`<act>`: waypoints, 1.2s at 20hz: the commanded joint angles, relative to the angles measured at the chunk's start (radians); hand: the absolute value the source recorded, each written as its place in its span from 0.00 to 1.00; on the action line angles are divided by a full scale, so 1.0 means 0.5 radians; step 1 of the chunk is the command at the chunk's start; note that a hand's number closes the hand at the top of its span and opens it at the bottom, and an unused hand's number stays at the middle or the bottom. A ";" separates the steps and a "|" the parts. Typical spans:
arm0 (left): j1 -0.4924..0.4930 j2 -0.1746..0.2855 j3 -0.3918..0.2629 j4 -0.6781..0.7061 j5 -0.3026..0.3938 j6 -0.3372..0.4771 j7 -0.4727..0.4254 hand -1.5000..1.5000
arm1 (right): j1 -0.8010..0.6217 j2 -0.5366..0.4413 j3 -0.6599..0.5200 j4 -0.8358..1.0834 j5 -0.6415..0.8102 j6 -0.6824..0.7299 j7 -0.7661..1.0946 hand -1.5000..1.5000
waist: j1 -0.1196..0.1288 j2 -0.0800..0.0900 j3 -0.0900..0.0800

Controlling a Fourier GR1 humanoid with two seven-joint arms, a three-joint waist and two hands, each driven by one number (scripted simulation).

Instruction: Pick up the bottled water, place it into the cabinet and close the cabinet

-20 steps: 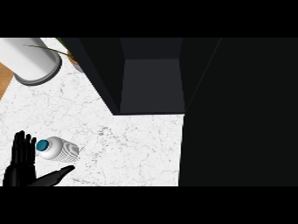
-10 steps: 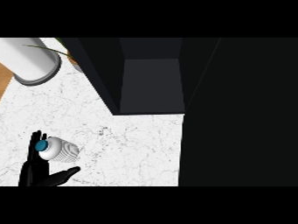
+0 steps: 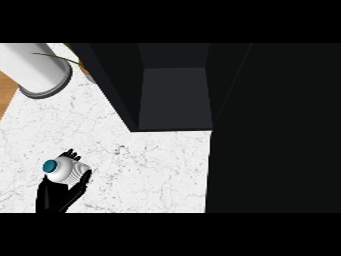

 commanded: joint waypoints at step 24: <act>-0.343 -0.149 -0.499 0.147 0.106 -0.144 -0.006 1.00 | 0.058 -0.043 -0.025 -0.143 -0.085 -0.003 0.019 0.00 | -0.013 -0.001 -0.022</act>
